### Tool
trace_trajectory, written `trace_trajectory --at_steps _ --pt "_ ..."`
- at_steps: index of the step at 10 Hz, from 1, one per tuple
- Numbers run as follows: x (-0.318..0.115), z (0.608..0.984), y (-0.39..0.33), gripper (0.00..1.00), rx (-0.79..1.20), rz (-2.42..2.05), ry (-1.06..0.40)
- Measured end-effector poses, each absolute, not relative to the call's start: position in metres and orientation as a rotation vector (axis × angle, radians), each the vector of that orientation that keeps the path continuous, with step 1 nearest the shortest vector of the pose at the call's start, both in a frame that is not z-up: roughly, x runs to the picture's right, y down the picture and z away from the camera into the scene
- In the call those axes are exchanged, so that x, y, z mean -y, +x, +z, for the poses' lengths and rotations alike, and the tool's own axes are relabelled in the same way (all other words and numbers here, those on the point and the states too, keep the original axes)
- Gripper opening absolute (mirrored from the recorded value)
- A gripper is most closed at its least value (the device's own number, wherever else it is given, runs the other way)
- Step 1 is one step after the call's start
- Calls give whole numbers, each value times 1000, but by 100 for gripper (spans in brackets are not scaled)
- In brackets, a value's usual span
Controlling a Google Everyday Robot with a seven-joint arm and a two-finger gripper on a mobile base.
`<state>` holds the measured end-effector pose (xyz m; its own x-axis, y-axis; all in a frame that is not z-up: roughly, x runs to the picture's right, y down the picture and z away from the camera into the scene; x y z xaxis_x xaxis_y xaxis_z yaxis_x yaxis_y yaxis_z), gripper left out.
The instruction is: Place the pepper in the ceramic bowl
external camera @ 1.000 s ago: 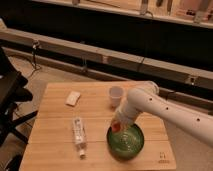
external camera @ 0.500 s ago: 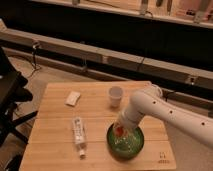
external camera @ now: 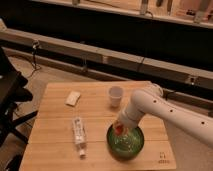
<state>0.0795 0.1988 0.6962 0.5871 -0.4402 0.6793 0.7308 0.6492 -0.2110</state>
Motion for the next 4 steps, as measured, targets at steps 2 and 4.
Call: trace_trajectory --at_steps 2,4 --pt "-198 697 81 80 631 -708 -505" --pt "-197 699 80 80 634 -703 -505"
